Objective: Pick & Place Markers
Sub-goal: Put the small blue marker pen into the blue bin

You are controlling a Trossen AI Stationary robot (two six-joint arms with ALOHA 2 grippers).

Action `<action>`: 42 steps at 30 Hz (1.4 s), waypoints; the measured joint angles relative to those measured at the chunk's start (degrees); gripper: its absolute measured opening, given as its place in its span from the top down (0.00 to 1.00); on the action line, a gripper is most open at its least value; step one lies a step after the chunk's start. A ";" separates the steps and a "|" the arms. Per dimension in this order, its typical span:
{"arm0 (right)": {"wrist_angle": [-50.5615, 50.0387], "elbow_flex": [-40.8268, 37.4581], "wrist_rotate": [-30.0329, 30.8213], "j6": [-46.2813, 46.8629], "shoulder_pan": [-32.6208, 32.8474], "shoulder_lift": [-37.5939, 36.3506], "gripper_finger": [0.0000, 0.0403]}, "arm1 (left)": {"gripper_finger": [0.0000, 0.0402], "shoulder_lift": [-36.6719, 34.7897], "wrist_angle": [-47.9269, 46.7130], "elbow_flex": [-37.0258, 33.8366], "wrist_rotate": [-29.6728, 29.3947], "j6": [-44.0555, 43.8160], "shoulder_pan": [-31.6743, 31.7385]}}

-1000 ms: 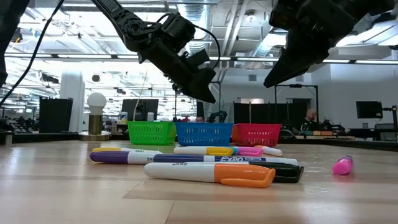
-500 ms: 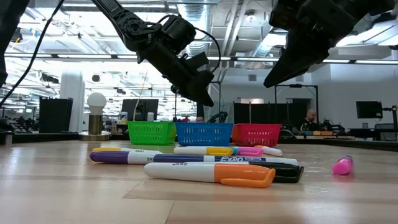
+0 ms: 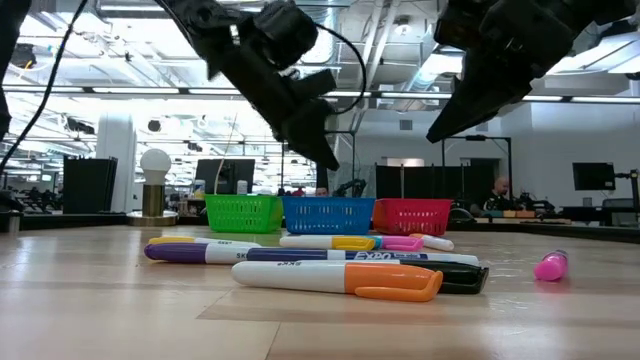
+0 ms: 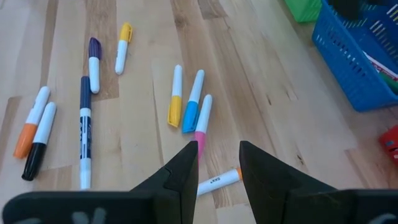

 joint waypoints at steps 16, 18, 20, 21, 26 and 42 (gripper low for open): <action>11.60 0.00 -4.09 3.02 4.21 1.04 0.74 | 0.75 -25.85 8.73 -24.17 0.09 -11.67 -22.38; 14.20 0.19 -4.35 3.02 4.68 2.91 0.73 | 0.75 -28.05 16.63 -29.29 0.16 -12.72 -24.59; 14.44 1.56 -4.46 2.58 4.96 5.53 0.73 | 0.75 -29.40 24.12 -33.92 0.11 -13.67 -26.25; 14.51 2.74 -4.54 1.96 4.96 7.24 0.73 | 0.75 -29.85 27.82 -36.04 0.08 -13.82 -26.93; 14.60 8.97 -4.61 -2.64 4.66 15.03 0.74 | 0.75 -30.18 40.79 -42.73 -0.06 -13.86 -27.57; 6.65 22.44 -4.52 -1.60 5.69 26.41 0.73 | 0.75 -30.14 41.25 -45.83 0.01 -16.66 -29.66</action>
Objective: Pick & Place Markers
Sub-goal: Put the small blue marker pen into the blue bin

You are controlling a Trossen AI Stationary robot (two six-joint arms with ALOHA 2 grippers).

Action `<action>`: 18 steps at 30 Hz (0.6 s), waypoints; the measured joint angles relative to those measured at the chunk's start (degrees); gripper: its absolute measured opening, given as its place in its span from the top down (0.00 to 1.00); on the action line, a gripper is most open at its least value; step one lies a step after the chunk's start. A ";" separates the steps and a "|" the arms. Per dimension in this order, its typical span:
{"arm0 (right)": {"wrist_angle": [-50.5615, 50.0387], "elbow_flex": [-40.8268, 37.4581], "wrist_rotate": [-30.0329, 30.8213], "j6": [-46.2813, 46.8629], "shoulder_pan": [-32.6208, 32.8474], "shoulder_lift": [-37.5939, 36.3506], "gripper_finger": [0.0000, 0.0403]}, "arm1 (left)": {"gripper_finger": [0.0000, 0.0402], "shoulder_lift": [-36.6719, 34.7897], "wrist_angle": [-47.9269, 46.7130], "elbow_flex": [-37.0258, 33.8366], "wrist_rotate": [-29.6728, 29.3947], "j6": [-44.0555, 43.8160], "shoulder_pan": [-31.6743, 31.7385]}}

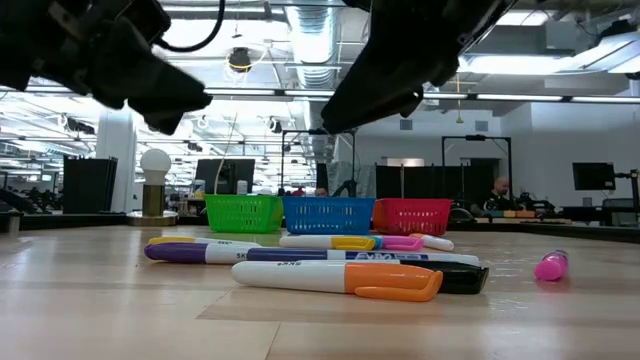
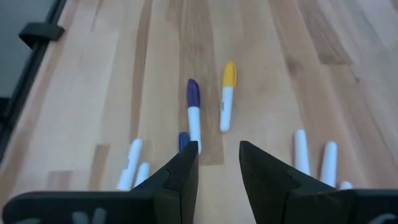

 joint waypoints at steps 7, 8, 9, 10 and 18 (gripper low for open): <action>-0.79 0.07 0.09 4.37 0.76 1.15 0.73 | 0.75 0.04 0.24 -1.47 0.00 -1.94 0.00; -1.42 -0.06 0.12 4.53 0.96 1.36 0.73 | 0.75 0.04 0.35 -1.56 -0.02 -2.12 -0.07; -1.70 -0.18 0.11 4.57 1.05 1.58 0.73 | 0.75 0.04 0.33 -1.60 0.00 -2.14 -0.21; -0.72 -0.01 0.14 4.61 1.03 2.19 0.73 | 0.75 0.04 0.33 -1.67 -0.03 -2.14 -0.41; -0.85 -0.01 0.15 4.62 0.59 3.88 0.74 | 0.75 0.04 0.52 -1.98 0.02 -1.92 -2.95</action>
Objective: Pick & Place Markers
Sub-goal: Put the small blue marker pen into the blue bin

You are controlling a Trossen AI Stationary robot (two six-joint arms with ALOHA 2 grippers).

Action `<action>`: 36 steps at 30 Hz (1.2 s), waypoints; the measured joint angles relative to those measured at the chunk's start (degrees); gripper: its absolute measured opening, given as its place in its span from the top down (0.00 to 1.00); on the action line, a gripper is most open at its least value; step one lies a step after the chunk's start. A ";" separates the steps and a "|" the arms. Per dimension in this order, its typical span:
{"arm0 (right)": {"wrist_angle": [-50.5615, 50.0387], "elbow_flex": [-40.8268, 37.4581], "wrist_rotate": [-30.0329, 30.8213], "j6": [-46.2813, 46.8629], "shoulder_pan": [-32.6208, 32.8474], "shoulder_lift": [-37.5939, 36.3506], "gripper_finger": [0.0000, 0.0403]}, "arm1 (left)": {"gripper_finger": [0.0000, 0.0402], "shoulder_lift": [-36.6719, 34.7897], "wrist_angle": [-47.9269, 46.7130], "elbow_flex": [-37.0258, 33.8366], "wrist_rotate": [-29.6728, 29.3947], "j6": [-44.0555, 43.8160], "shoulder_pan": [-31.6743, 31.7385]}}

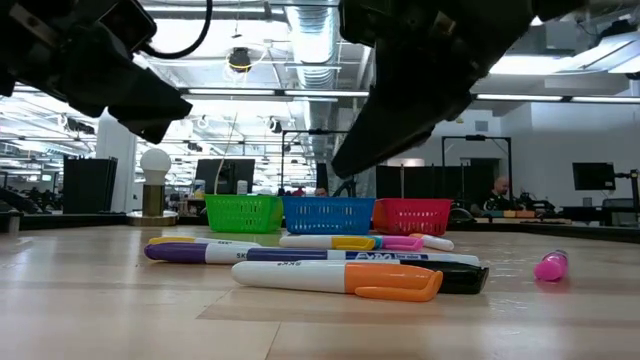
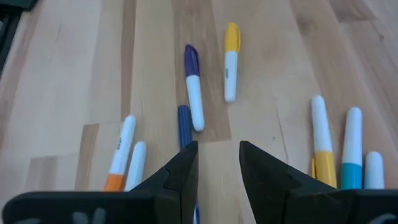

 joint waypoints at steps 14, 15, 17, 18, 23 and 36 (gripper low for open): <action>-0.28 0.04 -4.15 0.00 -1.14 0.00 0.73 | 0.75 0.00 -0.04 -0.04 -0.04 0.22 -0.09; -0.28 0.04 -4.38 -0.02 -1.06 0.00 0.74 | 0.75 0.00 -0.04 -0.04 -0.04 0.22 -0.09; -0.32 0.04 -4.50 -0.01 -1.05 -0.02 0.73 | 0.75 0.00 -0.04 -0.04 -0.04 0.23 -0.09; -0.32 0.04 -4.55 0.00 -1.05 -0.02 0.74 | 0.75 0.00 -0.04 -0.04 -0.04 0.24 -0.09; -0.34 0.04 -4.56 0.00 -1.10 -0.02 0.73 | 0.75 0.00 -0.04 -0.04 -0.04 0.65 -0.09; -0.90 0.02 -4.61 0.02 0.87 -0.07 0.73 | 0.75 0.00 -0.04 -0.04 -0.94 2.31 0.22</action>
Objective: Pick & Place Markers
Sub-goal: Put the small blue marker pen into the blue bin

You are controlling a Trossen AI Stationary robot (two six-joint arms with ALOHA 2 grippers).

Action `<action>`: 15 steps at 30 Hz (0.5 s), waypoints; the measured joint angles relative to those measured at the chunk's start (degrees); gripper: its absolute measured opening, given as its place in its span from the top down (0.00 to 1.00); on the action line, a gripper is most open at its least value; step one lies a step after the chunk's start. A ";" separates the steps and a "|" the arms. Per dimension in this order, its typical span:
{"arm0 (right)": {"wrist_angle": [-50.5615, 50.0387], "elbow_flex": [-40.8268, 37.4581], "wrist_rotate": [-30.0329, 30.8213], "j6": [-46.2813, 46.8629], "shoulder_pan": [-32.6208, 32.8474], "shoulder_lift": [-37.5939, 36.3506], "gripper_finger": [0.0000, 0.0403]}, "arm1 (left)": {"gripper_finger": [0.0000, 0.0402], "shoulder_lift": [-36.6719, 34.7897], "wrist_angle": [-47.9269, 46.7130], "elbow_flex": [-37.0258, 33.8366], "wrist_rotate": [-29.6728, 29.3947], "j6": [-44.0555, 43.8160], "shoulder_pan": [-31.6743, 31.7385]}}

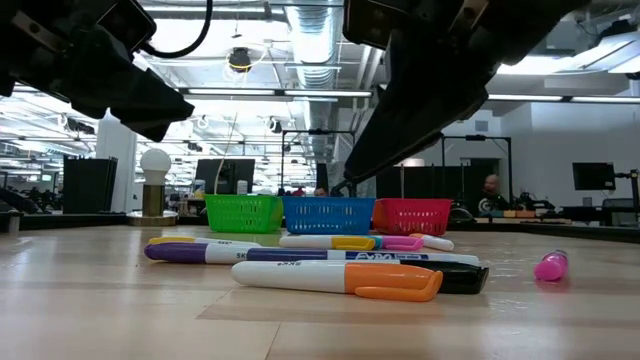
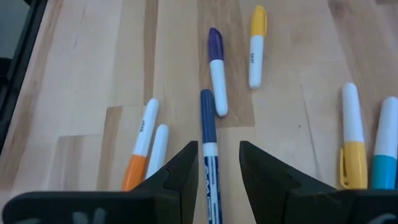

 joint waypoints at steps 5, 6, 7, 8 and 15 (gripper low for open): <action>-0.01 -0.02 0.04 0.55 1.16 0.11 0.74 | 0.75 0.00 0.00 0.00 0.00 -0.33 0.00; -0.16 -0.04 0.02 1.20 1.46 0.11 0.74 | 0.75 0.00 0.00 0.00 0.02 -0.47 0.00; -0.24 -0.04 0.09 1.70 1.74 0.11 0.74 | 0.75 0.00 0.00 0.00 0.02 -0.62 0.00; -0.49 -0.04 0.34 2.22 2.03 0.11 0.73 | 0.75 0.00 0.00 0.00 0.00 -0.82 0.00; -2.70 -0.33 4.48 2.56 3.72 0.13 0.73 | 0.75 0.00 0.02 0.00 0.02 -0.98 0.00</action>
